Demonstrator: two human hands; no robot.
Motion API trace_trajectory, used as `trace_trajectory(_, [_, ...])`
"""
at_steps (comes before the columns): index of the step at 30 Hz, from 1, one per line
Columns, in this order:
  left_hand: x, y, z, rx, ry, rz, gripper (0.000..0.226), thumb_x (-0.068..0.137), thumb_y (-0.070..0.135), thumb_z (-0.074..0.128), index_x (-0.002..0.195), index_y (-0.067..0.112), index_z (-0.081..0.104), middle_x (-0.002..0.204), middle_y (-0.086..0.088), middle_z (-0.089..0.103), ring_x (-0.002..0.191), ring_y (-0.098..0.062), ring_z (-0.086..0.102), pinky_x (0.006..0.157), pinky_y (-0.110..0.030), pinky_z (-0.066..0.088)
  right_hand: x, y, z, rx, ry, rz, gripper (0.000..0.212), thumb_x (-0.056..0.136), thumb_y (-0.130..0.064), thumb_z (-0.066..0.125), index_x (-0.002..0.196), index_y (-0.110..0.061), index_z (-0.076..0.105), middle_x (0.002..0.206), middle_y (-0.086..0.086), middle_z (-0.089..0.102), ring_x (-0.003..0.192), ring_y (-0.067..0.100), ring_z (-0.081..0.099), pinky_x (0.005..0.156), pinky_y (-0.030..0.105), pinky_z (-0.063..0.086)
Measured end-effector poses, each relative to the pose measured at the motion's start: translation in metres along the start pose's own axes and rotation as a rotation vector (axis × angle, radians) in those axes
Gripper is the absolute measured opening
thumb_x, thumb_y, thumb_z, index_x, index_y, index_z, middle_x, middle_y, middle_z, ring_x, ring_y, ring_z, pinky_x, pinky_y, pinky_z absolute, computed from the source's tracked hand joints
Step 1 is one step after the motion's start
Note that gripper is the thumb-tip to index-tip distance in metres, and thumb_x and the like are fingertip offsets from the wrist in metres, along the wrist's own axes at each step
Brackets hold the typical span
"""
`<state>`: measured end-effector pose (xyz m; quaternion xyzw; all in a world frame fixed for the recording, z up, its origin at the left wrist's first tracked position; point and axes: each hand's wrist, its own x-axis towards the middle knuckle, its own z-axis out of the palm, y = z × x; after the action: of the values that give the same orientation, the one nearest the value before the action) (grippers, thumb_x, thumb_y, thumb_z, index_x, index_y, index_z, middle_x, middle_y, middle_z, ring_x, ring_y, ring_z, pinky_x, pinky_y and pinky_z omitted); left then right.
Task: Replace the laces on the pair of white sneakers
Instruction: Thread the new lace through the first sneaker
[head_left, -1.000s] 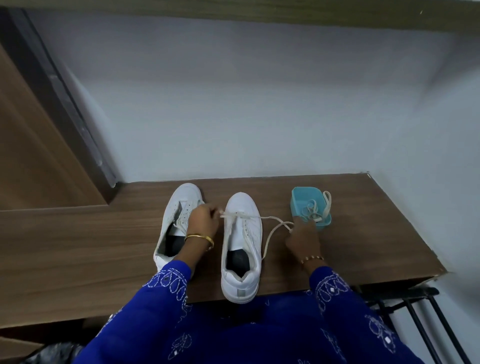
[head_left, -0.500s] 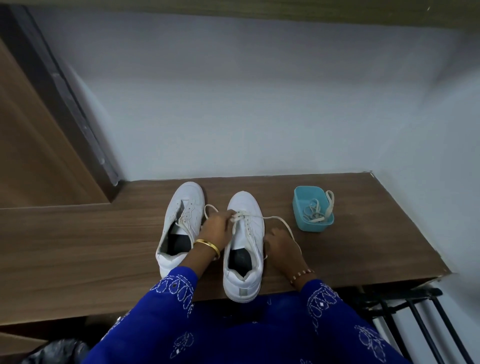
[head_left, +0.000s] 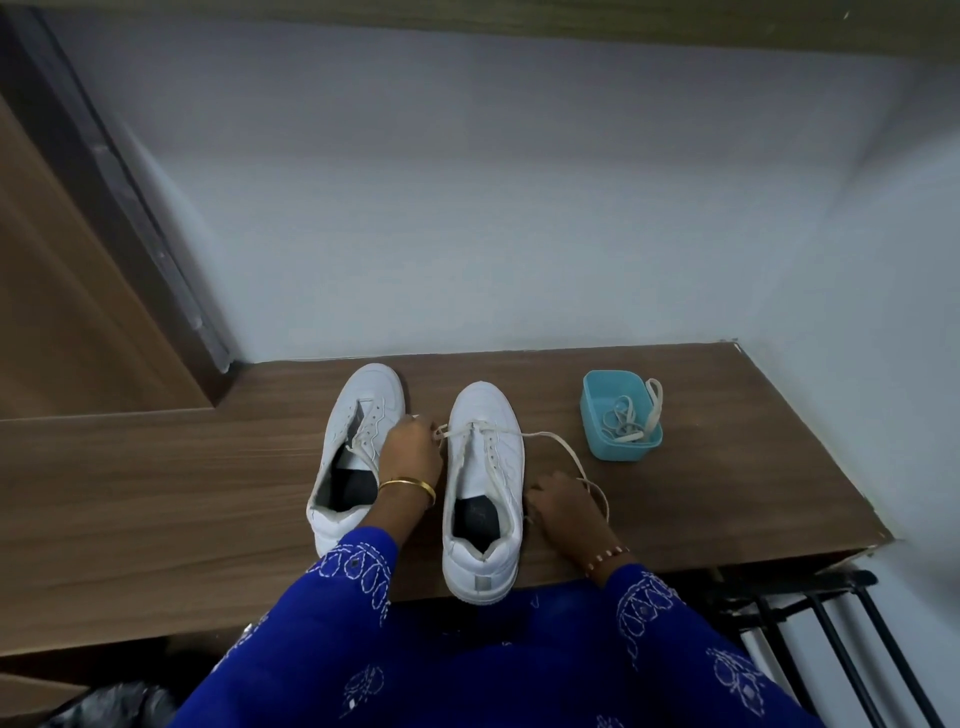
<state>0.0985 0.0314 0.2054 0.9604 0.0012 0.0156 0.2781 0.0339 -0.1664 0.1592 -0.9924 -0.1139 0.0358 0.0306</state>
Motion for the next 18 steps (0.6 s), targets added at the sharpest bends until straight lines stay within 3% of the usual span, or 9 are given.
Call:
trace_trajectory(2, [-0.003,0.004,0.001,0.067,0.007,0.011,0.024,0.087,0.005,0.049,0.106,0.003,0.063,0.107,-0.018,0.056,0.098,-0.035,0.056,0.077,-0.038,0.045,-0.002,-0.002,-0.008,-0.023,0.002,-0.038,0.009,0.070,-0.015,0.071,0.069,-0.016,0.062,0.070,0.002,0.063,0.066,0.020,0.060,0.059,0.029,0.047])
trace_trajectory(3, [-0.004,0.005,0.001,0.088,0.018,0.021,0.025,0.086,0.007,0.050,0.108,0.004,0.062,0.111,-0.018,0.054,0.099,-0.035,0.054,0.078,-0.038,0.045,-0.001,-0.001,-0.008,0.009,0.007,-0.022,0.004,0.082,-0.014,0.060,0.084,-0.011,0.063,0.084,0.007,0.065,0.080,0.025,0.061,0.070,0.033,0.047])
trace_trajectory(5, [-0.007,0.006,0.002,0.073,0.046,0.062,0.026,0.086,0.009,0.051,0.108,0.004,0.063,0.113,-0.019,0.052,0.099,-0.036,0.054,0.079,-0.037,0.044,0.001,0.000,-0.012,0.114,0.028,0.079,0.020,0.095,-0.013,0.039,0.101,-0.006,0.056,0.100,0.013,0.063,0.094,0.028,0.058,0.079,0.035,0.042])
trace_trajectory(11, [-0.011,0.017,-0.004,-0.127,-0.029,0.127,0.025,0.089,0.011,0.049,0.109,0.006,0.063,0.101,-0.018,0.064,0.098,-0.032,0.057,0.081,-0.033,0.044,0.011,-0.001,-0.031,0.484,0.224,0.284,0.016,0.093,-0.013,0.043,0.088,-0.003,0.055,0.079,0.009,0.060,0.072,0.022,0.056,0.069,0.037,0.046])
trace_trajectory(14, [-0.010,0.023,-0.003,-0.179,-0.128,0.069,0.030,0.091,0.015,0.050,0.118,0.007,0.060,0.106,-0.018,0.065,0.101,-0.029,0.059,0.087,-0.026,0.041,0.017,-0.010,-0.042,0.643,0.294,0.255,0.011,0.090,-0.008,0.051,0.086,-0.003,0.061,0.077,-0.001,0.058,0.064,0.005,0.049,0.063,0.020,0.041])
trace_trajectory(18, [-0.007,0.024,-0.001,-0.302,-0.172,-0.071,0.033,0.090,0.014,0.052,0.121,0.004,0.058,0.114,-0.016,0.064,0.105,-0.025,0.059,0.082,-0.017,0.036,0.024,-0.031,-0.050,0.838,0.319,0.211,0.008,0.087,-0.006,0.058,0.088,-0.001,0.065,0.081,0.005,0.065,0.073,0.012,0.057,0.066,0.013,0.043])
